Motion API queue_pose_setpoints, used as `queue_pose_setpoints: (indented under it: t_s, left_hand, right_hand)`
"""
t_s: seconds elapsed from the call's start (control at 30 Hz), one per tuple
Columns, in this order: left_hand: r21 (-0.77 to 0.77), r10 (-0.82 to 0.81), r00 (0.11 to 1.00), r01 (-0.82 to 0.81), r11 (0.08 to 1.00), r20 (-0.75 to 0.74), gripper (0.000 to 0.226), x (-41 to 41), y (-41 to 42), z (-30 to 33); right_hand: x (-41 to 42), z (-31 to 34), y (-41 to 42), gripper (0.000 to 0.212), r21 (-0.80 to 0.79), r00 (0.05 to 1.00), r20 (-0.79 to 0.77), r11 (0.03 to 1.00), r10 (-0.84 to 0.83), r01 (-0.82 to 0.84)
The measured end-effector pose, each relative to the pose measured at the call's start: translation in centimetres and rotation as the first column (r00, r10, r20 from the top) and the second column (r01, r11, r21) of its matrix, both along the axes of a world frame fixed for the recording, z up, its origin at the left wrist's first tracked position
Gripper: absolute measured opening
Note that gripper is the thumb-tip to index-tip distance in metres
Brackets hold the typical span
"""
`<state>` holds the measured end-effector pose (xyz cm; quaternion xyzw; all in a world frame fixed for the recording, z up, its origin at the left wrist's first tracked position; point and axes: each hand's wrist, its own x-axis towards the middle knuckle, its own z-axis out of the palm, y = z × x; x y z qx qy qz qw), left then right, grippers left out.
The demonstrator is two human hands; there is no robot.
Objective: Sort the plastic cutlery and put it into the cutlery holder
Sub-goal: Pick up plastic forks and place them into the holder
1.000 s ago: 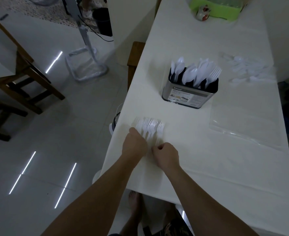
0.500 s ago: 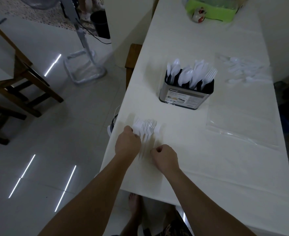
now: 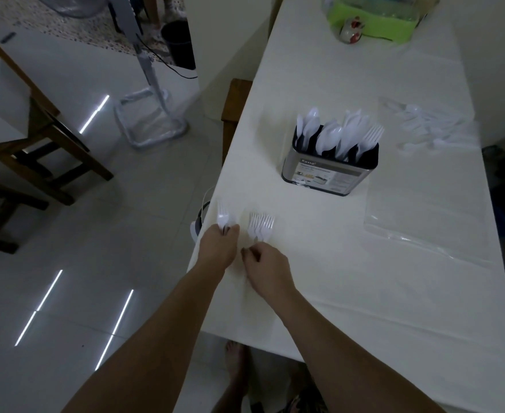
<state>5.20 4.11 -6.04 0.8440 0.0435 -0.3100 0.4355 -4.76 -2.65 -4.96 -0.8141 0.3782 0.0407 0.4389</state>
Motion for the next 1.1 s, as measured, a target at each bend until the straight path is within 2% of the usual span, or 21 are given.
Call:
queue_pose_setpoints:
  t_s: [0.13,0.27,0.43,0.53,0.8,0.9,1.0,1.1]
  left_hand:
    - [0.012,0.006,1.000,-0.006,1.000,-0.022,0.035,0.5,0.3,-0.1]
    - [-0.001,0.001,1.000,-0.001,1.000,-0.030,0.029,0.1,0.4,-0.3]
    - [-0.104,0.035,0.992,-0.048,0.993,-0.119,0.024,-0.1,0.7,-0.9]
    - [-0.140,0.050,0.982,-0.076,0.987,-0.182,0.022,-0.1,0.8,-1.1]
    - [-0.113,0.021,0.981,-0.044,0.993,-0.194,0.022,-0.5,0.9,-1.1]
    - [-0.140,-0.023,0.985,-0.002,0.990,-0.173,0.027,-0.7,0.8,-1.0]
    - [-0.174,-0.051,0.988,0.026,0.984,-0.143,0.036,-0.8,0.8,-0.7]
    - [-0.142,-0.067,0.988,0.047,0.989,-0.137,0.037,-0.2,1.5,-1.0]
  right_hand:
    - [-0.4,-1.4,-0.9,0.024,-0.160,0.971,-0.173,0.978,-0.164,0.136]
    - [0.1,-2.3,-1.2,0.030,-0.137,0.951,-0.280,0.986,-0.127,0.092]
    - [0.7,-2.4,-1.1,0.031,-0.026,0.947,-0.279,0.987,-0.160,0.159]
    - [0.8,-2.3,-1.2,0.025,0.002,0.948,-0.278,0.987,-0.156,0.163]
    - [0.5,-1.0,-1.6,0.022,0.136,0.944,-0.237,0.954,-0.232,0.268]
    - [0.3,-0.8,-1.1,0.026,0.122,0.964,-0.181,0.968,-0.197,0.221]
    - [0.8,-0.5,-0.1,0.029,0.080,0.987,-0.144,0.993,-0.074,0.086]
    - [1.5,-0.2,0.4,0.031,0.019,0.992,-0.117,0.998,0.054,-0.053]
